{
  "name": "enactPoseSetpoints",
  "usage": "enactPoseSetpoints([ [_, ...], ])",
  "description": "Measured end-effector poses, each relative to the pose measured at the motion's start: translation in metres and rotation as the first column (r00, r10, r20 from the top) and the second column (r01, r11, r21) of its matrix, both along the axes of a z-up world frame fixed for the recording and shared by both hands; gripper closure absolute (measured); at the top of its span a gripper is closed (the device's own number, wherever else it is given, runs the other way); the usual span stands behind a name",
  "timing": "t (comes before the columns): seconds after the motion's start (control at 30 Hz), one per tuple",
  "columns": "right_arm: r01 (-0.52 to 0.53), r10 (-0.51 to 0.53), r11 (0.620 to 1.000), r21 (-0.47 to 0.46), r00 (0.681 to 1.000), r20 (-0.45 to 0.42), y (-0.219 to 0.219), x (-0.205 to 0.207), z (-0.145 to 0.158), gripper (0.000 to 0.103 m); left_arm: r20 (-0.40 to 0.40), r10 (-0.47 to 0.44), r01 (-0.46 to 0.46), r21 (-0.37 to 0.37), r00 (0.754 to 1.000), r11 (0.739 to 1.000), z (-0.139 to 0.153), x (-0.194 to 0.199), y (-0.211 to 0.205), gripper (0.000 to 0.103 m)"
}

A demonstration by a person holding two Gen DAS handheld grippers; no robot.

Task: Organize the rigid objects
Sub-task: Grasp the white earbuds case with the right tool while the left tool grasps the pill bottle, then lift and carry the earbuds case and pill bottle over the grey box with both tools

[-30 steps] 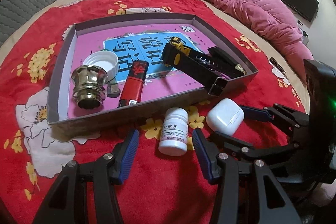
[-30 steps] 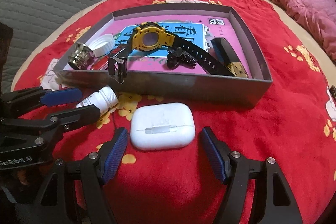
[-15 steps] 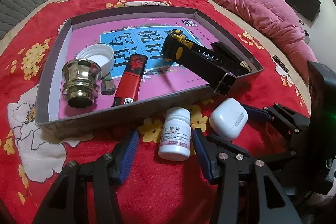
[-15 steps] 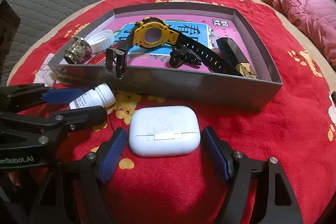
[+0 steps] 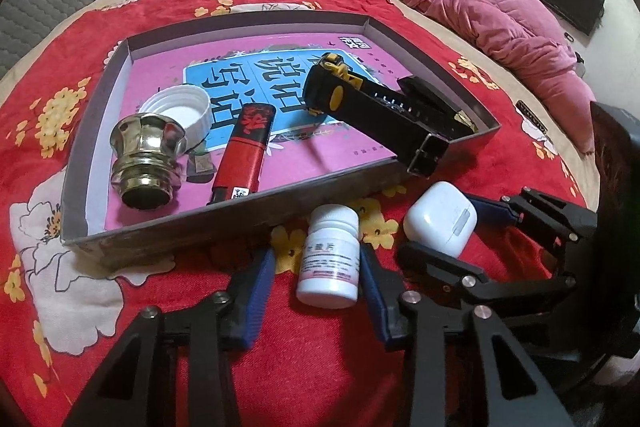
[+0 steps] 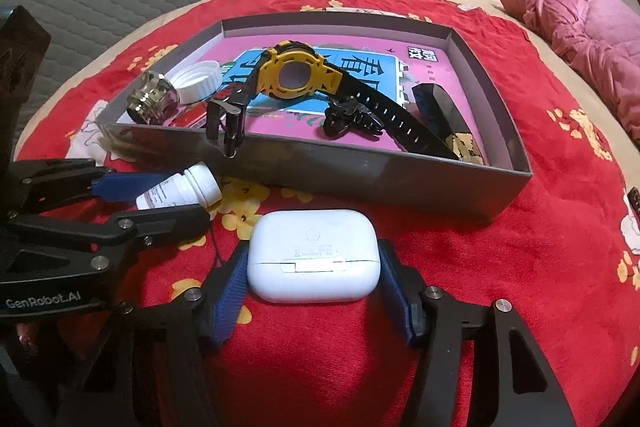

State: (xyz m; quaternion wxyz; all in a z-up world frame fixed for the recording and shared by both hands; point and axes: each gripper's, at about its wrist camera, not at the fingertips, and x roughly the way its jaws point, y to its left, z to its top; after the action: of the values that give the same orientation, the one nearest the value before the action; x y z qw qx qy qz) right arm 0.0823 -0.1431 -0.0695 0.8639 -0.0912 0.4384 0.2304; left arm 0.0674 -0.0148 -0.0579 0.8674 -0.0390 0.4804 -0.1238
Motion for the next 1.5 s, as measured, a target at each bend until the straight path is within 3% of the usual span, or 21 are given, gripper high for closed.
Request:
enactPoseSetpoints([
  [0.13, 0.017, -0.016, 0.999, 0.038, 1.000, -0.021, -0.007, 0.001, 0.002, 0.041, 0.008, -0.013, 0.013, 0.004, 1.000, 1.000, 0.001, -0.002, -0.001, 0.076],
  [0.37, 0.033, -0.031, 0.997, 0.068, 0.999, -0.028, -0.014, -0.003, 0.009, 0.041, 0.033, -0.031, 0.031, -0.021, 0.999, 0.999, 0.012, -0.010, 0.000, 0.076],
  [0.57, 0.056, -0.055, 0.993, 0.103, 0.998, -0.015, -0.022, -0.007, 0.019, 0.041, 0.090, 0.007, -0.002, -0.048, 0.996, 0.999, 0.031, -0.016, 0.012, 0.076],
  [0.97, 0.051, -0.071, 0.989, 0.136, 0.987, 0.145, -0.026, -0.025, 0.061, 0.041, 0.187, 0.048, -0.040, -0.045, 0.981, 0.998, 0.053, -0.017, 0.023, 0.076],
  [1.5, 0.144, -0.169, 0.980, 0.137, 0.966, 0.195, -0.030, 0.007, 0.082, 0.041, 0.191, 0.082, -0.058, -0.127, 0.978, 0.990, 0.044, 0.018, 0.028, 0.076],
])
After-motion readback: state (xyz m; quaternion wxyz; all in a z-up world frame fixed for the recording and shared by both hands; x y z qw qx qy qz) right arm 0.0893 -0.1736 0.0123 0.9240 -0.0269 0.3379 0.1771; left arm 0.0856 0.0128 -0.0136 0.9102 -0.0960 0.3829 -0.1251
